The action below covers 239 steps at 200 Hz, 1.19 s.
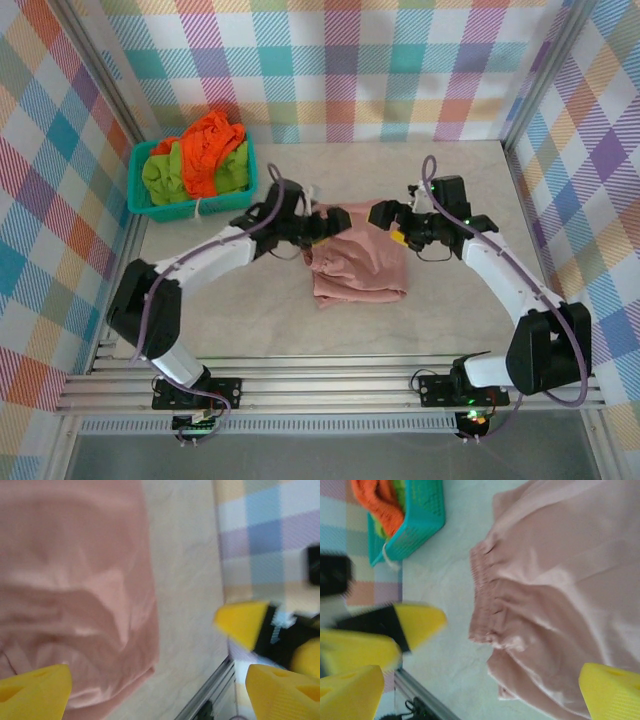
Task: Fold and stack the shorts
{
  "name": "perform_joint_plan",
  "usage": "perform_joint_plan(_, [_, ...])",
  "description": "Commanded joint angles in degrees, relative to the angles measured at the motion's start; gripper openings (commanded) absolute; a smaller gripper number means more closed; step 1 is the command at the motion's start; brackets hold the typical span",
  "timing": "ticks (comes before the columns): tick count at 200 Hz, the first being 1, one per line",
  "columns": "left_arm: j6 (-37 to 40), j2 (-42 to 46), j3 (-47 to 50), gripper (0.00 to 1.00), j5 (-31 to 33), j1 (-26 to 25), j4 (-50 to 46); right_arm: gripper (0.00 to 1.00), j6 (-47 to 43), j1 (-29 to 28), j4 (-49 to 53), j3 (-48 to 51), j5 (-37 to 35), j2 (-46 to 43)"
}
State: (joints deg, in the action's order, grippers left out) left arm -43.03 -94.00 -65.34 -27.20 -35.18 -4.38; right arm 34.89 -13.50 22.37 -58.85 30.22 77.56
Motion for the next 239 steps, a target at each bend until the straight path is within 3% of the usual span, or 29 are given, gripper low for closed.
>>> perform_joint_plan(1, [-4.4, -3.1, 5.4, 0.9, 0.3, -2.2, 6.6, 1.0, -0.5, 2.5, 3.5, -0.9, 0.4, 3.3])
perform_joint_plan(35, [-6.0, -4.9, 15.8, 0.9, 4.6, -2.6, 12.8, 1.0, -1.0, 3.5, 3.1, 0.2, 0.7, 5.3])
perform_joint_plan(67, [-8.3, -5.6, 21.2, 0.9, 4.0, -2.7, 19.1, 1.0, -2.5, 3.5, 3.3, 1.0, 0.3, 7.0])
perform_joint_plan(134, [-1.5, 7.2, 11.3, 0.92, 6.4, -2.5, 4.4, 0.94, -18.1, 4.5, 12.9, -6.9, -10.7, 16.4])
perform_joint_plan(149, [-0.7, 8.4, 8.9, 0.96, 6.9, -2.5, 2.3, 0.92, -21.1, 4.6, 14.3, -9.0, -11.2, 19.2])
perform_joint_plan(239, [0.0, -3.7, 12.3, 0.98, 9.4, -1.6, 8.7, 0.71, -28.5, 4.6, 15.1, -16.8, -7.2, 31.5])
